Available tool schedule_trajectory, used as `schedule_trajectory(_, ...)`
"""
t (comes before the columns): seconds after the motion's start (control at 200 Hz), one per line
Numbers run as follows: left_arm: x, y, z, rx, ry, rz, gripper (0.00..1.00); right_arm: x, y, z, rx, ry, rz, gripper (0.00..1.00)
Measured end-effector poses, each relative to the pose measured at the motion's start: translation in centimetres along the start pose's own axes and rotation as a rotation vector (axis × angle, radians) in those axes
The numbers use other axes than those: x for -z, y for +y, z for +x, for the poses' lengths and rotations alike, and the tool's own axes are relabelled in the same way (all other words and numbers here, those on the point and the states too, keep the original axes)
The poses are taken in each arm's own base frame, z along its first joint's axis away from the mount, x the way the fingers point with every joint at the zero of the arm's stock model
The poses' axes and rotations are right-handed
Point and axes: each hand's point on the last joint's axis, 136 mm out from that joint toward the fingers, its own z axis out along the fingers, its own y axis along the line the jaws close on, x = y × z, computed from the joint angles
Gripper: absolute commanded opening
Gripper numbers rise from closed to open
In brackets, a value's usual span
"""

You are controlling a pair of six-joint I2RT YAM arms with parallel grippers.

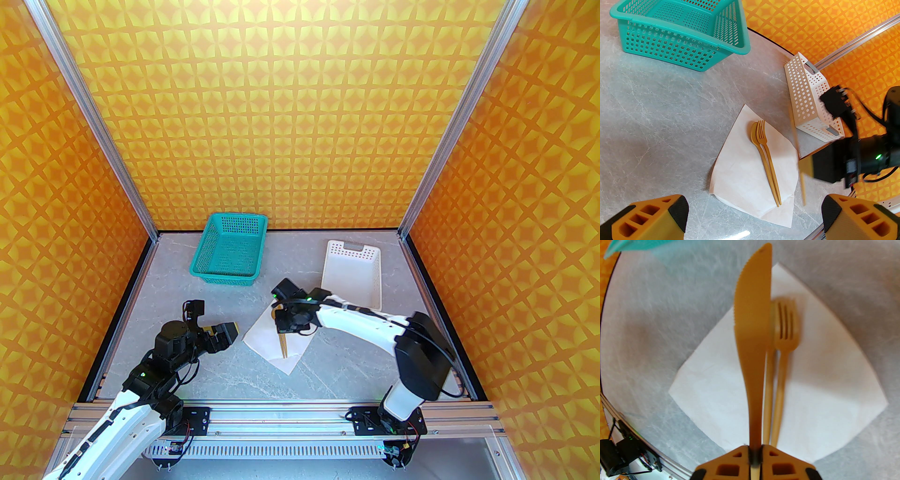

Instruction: Place the utensils on the paper napkin and roll it up

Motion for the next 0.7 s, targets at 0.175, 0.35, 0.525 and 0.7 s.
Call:
schedule_trajectory(0.175,0.0,0.0,0.0,0.0,0.0,0.0,0.99,-1.9,0.4,0.3,0.014,0.022,0.025,0.12)
schedule_trajectory(0.35,0.0,0.0,0.0,0.0,0.0,0.0,0.99,-3.1,0.6,0.6,0.012,0.036,0.036,0.12)
schedule_trajectory(0.525,0.0,0.0,0.0,-0.002,0.0,0.0,0.99,-3.7,0.5,0.5,0.007,0.034,0.047,0.12)
schedule_trajectory(0.7,0.0,0.2,0.3,-0.012,0.011,-0.009,0.99,-4.4,0.1,0.4,0.007,0.033,0.068,0.12)
